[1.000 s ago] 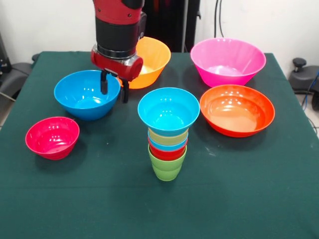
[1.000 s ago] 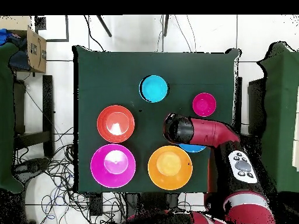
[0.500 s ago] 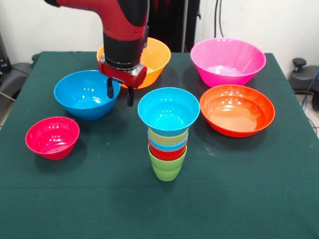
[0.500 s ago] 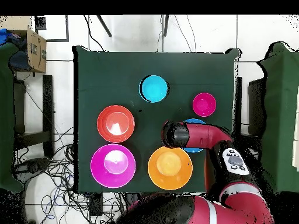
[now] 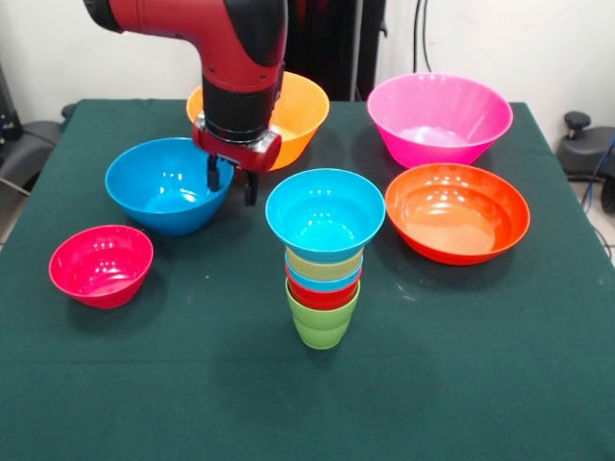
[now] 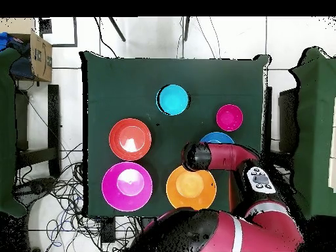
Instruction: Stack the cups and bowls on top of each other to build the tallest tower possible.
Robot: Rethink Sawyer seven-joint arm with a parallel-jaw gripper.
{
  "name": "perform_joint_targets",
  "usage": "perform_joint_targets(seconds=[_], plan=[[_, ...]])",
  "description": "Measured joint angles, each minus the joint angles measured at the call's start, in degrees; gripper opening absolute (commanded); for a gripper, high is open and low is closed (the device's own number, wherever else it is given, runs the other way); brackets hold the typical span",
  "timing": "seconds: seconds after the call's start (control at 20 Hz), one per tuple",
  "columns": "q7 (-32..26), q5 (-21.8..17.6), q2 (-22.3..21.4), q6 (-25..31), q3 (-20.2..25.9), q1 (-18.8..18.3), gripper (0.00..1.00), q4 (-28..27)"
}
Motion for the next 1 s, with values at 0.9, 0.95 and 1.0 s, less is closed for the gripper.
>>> perform_joint_targets(seconds=[0.9,0.95,1.0], plan=[[0.0,-1.98,-0.01,-0.42,-0.62,-1.52,1.0,0.0],[0.0,-1.98,-0.01,-0.61,-0.65,-1.53,1.0,0.0],[0.0,-1.98,-0.01,-0.8,-0.67,-1.55,0.0,0.0]])
